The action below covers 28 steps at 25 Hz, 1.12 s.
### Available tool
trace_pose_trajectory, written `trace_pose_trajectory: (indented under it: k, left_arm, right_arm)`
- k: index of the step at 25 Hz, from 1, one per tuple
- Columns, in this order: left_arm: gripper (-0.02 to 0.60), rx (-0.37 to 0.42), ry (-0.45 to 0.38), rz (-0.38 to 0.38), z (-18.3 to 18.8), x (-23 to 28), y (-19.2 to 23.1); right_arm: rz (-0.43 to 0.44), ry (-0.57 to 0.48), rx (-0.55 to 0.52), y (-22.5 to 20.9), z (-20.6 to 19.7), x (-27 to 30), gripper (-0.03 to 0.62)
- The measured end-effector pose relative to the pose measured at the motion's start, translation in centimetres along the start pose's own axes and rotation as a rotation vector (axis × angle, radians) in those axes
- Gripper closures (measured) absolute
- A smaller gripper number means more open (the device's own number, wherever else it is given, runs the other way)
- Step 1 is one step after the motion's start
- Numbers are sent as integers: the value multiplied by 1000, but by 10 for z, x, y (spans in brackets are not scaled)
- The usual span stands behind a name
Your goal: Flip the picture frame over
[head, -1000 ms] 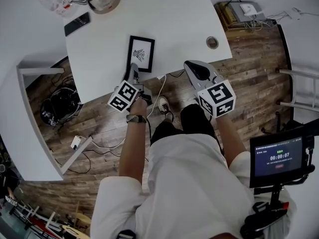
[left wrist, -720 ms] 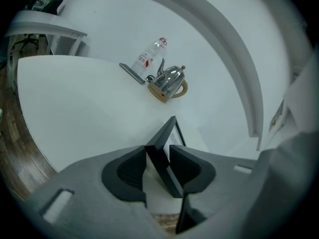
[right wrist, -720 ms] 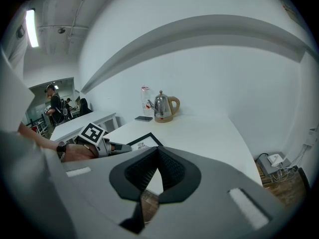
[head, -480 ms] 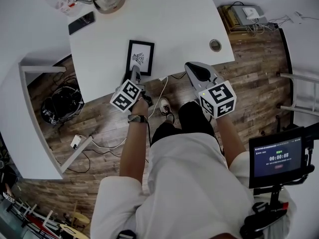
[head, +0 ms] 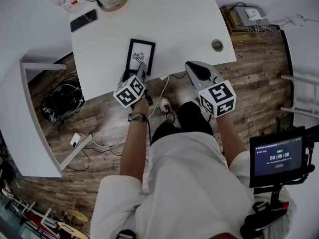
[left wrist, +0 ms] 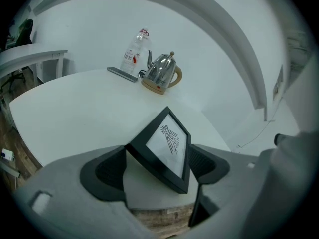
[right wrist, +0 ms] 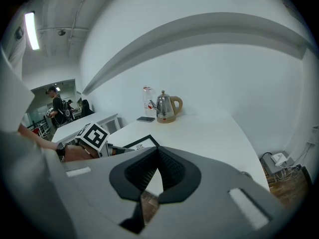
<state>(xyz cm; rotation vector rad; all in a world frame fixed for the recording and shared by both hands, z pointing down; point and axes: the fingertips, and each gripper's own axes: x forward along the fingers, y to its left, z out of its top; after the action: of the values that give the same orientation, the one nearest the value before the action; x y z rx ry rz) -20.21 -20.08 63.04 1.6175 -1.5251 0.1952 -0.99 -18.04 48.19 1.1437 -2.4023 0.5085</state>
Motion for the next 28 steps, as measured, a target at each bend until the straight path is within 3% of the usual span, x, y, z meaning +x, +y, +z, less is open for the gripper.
trace_pose_trajectory:
  k: [5, 11, 13, 16, 21, 28]
  left_arm:
    - [93, 114, 24, 34, -1, 5, -4]
    - [87, 163, 2, 50, 9, 3, -1]
    - [88, 229, -18, 49, 16, -1, -4]
    - [92, 387, -31, 11, 28, -6, -19]
    - [173, 569, -106, -65, 41, -40, -58]
    - [312, 627, -226, -112, 51, -83, -97]
  right_arm:
    - [1, -7, -6, 1, 2, 0, 592]
    - [4, -11, -9, 2, 5, 3, 592]
    - [3, -17, -10, 2, 8, 4, 591]
    - [1, -33, -10, 2, 14, 7, 592]
    - [7, -82, -30, 13, 27, -14, 592]
    - [8, -169, -54, 20, 48, -47, 591]
